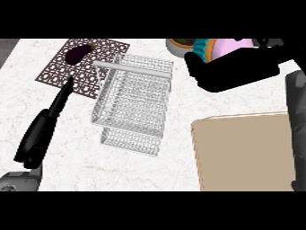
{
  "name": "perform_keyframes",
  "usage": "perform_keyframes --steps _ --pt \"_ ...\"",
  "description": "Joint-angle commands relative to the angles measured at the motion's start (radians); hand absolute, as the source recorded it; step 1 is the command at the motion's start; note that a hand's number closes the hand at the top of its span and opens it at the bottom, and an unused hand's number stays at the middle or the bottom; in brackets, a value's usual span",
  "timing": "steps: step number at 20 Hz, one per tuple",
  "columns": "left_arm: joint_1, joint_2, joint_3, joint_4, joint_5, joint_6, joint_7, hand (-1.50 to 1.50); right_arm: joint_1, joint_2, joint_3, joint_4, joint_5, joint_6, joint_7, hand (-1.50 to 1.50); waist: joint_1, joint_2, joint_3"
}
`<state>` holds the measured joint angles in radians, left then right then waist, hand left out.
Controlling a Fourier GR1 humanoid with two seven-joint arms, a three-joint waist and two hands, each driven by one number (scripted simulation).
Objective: Pick the cupcake from the tray and place it in the tiered basket
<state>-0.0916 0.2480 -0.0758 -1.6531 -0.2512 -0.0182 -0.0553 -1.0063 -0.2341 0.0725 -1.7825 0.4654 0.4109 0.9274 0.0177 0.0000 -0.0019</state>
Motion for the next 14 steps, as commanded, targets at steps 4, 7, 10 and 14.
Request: perform_keyframes --steps 4,7,10,14 --pt "0.009 0.013 0.029 0.019 0.023 -0.035 -0.034 0.0 -0.16 0.159 0.047 0.301 0.079 -0.105 0.016 1.5 0.002 0.003 0.0" --pt "-0.061 -0.015 0.01 0.004 -0.008 -0.015 0.057 0.0 -0.181 0.229 0.106 0.403 0.13 -0.185 -0.003 1.5 0.0 0.004 0.001" --pt "-0.003 -0.022 -0.003 -0.011 -0.023 -0.002 -0.011 0.0 -0.231 0.232 0.126 0.574 0.115 -0.311 -0.059 1.5 0.016 0.006 0.0" --pt "-0.038 -0.006 0.014 0.0 -0.001 -0.036 0.002 0.0 -0.227 0.233 0.166 0.694 0.038 -0.529 -0.11 1.5 0.029 0.01 0.0"
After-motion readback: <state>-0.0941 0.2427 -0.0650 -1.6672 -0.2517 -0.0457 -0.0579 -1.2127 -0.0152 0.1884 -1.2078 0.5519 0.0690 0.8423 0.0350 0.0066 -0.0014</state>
